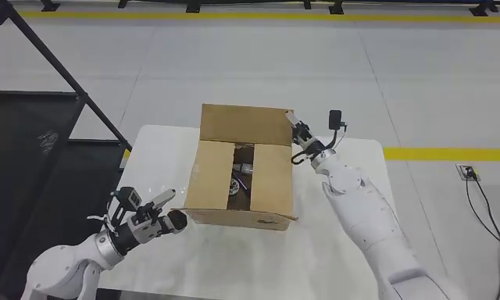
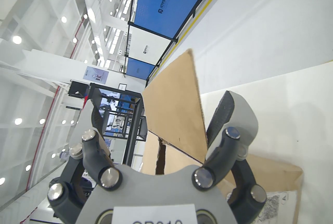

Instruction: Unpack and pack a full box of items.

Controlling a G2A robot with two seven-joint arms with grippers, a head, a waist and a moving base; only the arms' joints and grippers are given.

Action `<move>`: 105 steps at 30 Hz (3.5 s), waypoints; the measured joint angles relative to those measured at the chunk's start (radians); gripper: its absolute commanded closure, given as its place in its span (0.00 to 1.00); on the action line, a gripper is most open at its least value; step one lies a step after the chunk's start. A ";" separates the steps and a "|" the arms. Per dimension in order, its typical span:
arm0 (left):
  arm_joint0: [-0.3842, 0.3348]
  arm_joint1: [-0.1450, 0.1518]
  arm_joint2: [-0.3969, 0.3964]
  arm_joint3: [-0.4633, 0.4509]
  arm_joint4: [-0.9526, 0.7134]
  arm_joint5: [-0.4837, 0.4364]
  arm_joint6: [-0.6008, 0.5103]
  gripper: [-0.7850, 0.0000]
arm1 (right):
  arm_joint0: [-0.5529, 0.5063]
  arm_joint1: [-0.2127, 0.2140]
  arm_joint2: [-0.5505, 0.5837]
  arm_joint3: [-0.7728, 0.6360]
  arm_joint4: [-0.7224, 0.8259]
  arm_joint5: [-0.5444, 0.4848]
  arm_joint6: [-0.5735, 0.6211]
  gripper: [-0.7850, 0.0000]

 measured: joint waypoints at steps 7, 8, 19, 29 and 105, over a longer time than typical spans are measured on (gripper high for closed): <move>0.008 -0.007 0.046 -0.044 0.048 -0.028 0.198 0.00 | 0.013 0.012 0.039 0.001 0.067 -0.083 0.085 0.00; 0.008 -0.008 0.052 -0.047 0.044 -0.027 0.218 0.00 | 0.011 0.015 0.044 -0.008 0.073 -0.090 0.096 0.00; -0.006 -0.022 0.143 -0.074 0.121 -0.080 0.469 0.00 | -0.126 0.061 0.107 -0.353 0.086 0.029 0.244 0.00; -0.008 -0.029 0.224 -0.068 0.235 -0.162 0.551 0.00 | -0.349 0.108 0.151 -0.817 -0.006 0.312 0.407 0.00; -0.192 -0.069 0.113 0.072 0.012 -0.125 0.762 0.00 | -0.384 0.148 0.041 -0.854 0.024 0.602 0.504 0.00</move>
